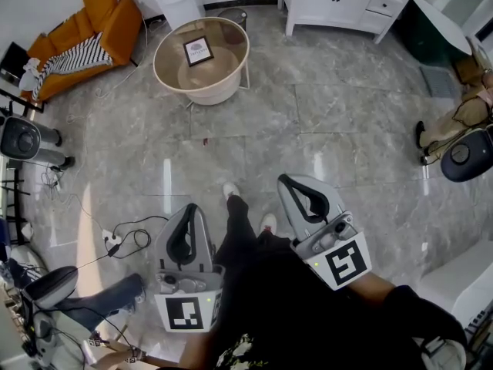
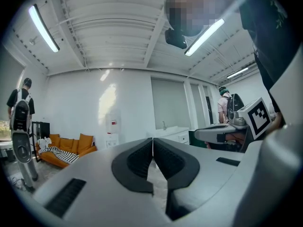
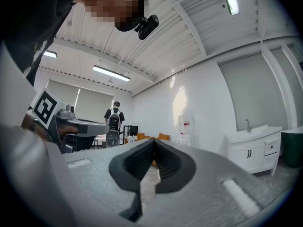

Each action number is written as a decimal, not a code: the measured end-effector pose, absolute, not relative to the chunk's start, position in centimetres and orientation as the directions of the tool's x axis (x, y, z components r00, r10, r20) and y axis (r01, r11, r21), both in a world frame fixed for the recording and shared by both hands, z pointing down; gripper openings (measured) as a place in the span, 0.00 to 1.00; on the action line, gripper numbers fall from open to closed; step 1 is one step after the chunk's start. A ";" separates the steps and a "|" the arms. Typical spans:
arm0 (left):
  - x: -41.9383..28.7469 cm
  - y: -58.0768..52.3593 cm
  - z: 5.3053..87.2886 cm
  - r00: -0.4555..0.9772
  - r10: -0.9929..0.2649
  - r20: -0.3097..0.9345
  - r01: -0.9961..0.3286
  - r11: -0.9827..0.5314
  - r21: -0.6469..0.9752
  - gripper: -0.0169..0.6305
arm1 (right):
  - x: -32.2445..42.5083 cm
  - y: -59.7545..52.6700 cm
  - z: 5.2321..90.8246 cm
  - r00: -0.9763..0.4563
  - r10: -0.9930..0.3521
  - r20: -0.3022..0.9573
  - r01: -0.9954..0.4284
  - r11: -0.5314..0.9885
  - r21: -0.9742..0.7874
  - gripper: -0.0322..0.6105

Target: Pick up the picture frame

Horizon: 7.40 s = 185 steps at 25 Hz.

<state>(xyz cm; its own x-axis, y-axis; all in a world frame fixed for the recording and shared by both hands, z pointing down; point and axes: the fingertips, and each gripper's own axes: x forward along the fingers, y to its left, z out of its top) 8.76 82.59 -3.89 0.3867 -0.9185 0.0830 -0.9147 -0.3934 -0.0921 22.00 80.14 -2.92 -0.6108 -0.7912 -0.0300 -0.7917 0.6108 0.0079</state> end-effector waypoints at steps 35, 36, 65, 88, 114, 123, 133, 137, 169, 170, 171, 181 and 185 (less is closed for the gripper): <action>-1.7 64.4 -4.5 0.351 -0.936 0.035 -0.929 -0.352 -0.115 0.05 | 13.0 61.7 -3.7 -0.625 -0.780 -0.008 -0.780 0.625 0.015 0.05; -2.4 63.8 -4.4 0.354 -0.935 0.034 -0.928 -0.356 -0.110 0.05 | 12.4 61.2 -3.7 -0.623 -0.782 -0.008 -0.782 0.623 0.017 0.05; -8.5 52.5 -1.1 0.418 -0.908 0.042 -0.902 -0.420 -0.102 0.05 | 7.3 50.6 -1.9 -0.570 -0.821 0.010 -0.820 0.570 0.051 0.05; -2.7 26.6 -4.6 0.273 -0.961 0.032 -0.949 -0.275 -0.152 0.05 | 13.8 23.0 -2.7 -0.676 -0.737 0.012 -0.736 0.675 0.043 0.05; -0.6 13.9 -0.9 0.250 -0.959 0.131 -0.958 -0.264 -0.108 0.05 | 15.3 9.4 0.3 -0.698 -0.714 0.061 -0.714 0.700 0.017 0.05; -6.1 6.5 -0.5 0.224 -0.958 0.178 -0.965 -0.244 -0.101 0.05 | 10.8 1.6 1.7 -0.709 -0.699 0.093 -0.701 0.713 0.011 0.05; -11.6 -1.9 2.5 0.359 -0.917 0.175 -0.925 -0.374 -0.067 0.05 | 0.6 -7.0 4.1 -0.723 -0.679 0.131 -0.683 0.730 0.013 0.05; -13.2 -3.8 5.1 0.415 -0.894 0.165 -0.907 -0.421 0.003 0.05 | -2.8 -8.1 5.4 -0.725 -0.653 0.219 -0.665 0.747 0.028 0.05; -12.6 -11.8 28.9 0.373 -0.814 0.446 -0.926 -0.292 0.241 0.05 | -2.9 -17.6 30.4 -0.757 -0.368 0.539 -0.522 0.838 -0.161 0.05; -12.4 -12.0 29.6 0.369 -0.813 0.449 -0.926 -0.285 0.246 0.05 | -2.7 -17.7 31.3 -0.754 -0.358 0.551 -0.522 0.836 -0.171 0.05; -12.3 -12.2 30.2 0.367 -0.812 0.454 -0.927 -0.280 0.250 0.05 | -2.5 -17.8 32.1 -0.751 -0.348 0.560 -0.521 0.834 -0.180 0.05; -11.9 -13.0 38.3 0.390 -0.773 0.500 -0.916 -0.268 0.300 0.05 | -2.7 -17.4 40.2 -0.744 -0.277 0.608 -0.495 0.840 -0.223 0.05; -11.8 -13.4 41.1 0.400 -0.760 0.512 -0.913 -0.280 0.297 0.05 | -2.8 -17.1 43.0 -0.740 -0.253 0.624 -0.483 0.845 -0.229 0.05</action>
<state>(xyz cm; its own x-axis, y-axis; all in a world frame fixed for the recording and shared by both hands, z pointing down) -11.77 -13.40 41.07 0.3999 -0.7599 0.5125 -0.9128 -0.2798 0.2975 -2.81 -17.09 43.03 -0.7396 -0.2532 0.6236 -0.4826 0.8454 -0.2291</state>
